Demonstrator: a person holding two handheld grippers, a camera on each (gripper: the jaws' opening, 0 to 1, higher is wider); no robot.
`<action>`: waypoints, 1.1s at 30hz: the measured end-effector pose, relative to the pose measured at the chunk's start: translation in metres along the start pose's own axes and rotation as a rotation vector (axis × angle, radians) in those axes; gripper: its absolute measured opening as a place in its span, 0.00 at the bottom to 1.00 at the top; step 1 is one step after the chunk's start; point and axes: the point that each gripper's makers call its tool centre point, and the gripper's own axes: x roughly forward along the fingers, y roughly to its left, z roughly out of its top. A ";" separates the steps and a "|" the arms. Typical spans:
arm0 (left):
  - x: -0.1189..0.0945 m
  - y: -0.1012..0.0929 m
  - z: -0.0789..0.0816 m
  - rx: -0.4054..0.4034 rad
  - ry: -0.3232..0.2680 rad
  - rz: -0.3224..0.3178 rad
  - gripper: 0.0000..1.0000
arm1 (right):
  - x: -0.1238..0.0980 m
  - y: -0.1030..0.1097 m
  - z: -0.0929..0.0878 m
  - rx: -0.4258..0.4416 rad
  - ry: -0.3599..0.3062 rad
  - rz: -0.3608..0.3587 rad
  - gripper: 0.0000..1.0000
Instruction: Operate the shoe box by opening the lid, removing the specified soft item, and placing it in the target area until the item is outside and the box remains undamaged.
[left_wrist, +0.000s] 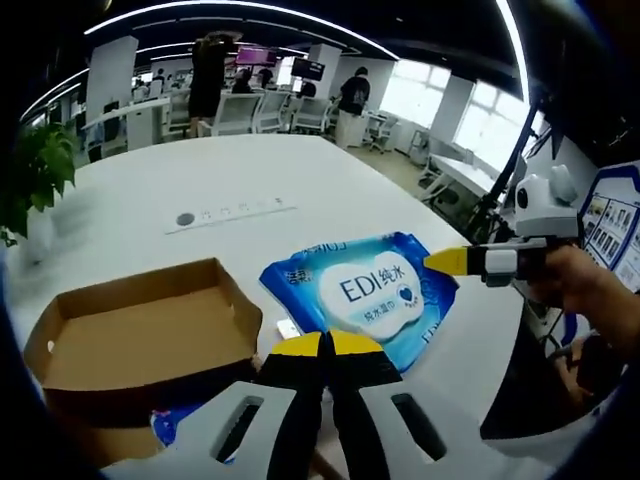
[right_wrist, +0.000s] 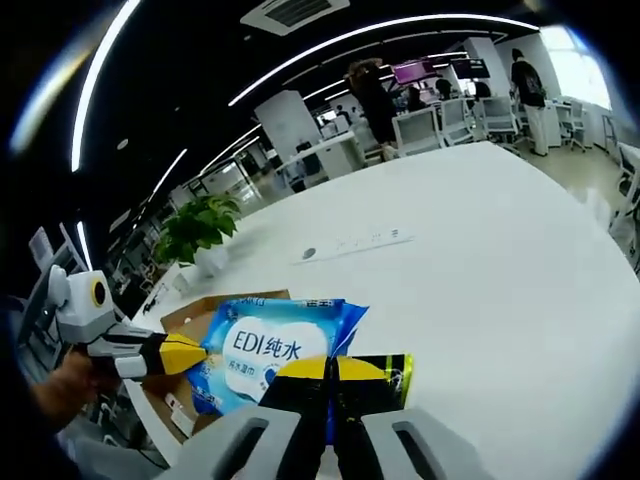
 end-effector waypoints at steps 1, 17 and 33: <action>0.002 -0.001 -0.001 0.004 0.004 -0.002 0.00 | 0.000 -0.002 -0.002 0.007 0.002 -0.003 0.00; 0.039 -0.002 -0.030 0.063 0.118 -0.005 0.00 | 0.017 -0.030 -0.019 0.003 0.034 -0.034 0.00; 0.053 0.005 -0.054 0.119 0.209 0.027 0.00 | 0.035 -0.044 -0.044 0.006 0.075 -0.036 0.00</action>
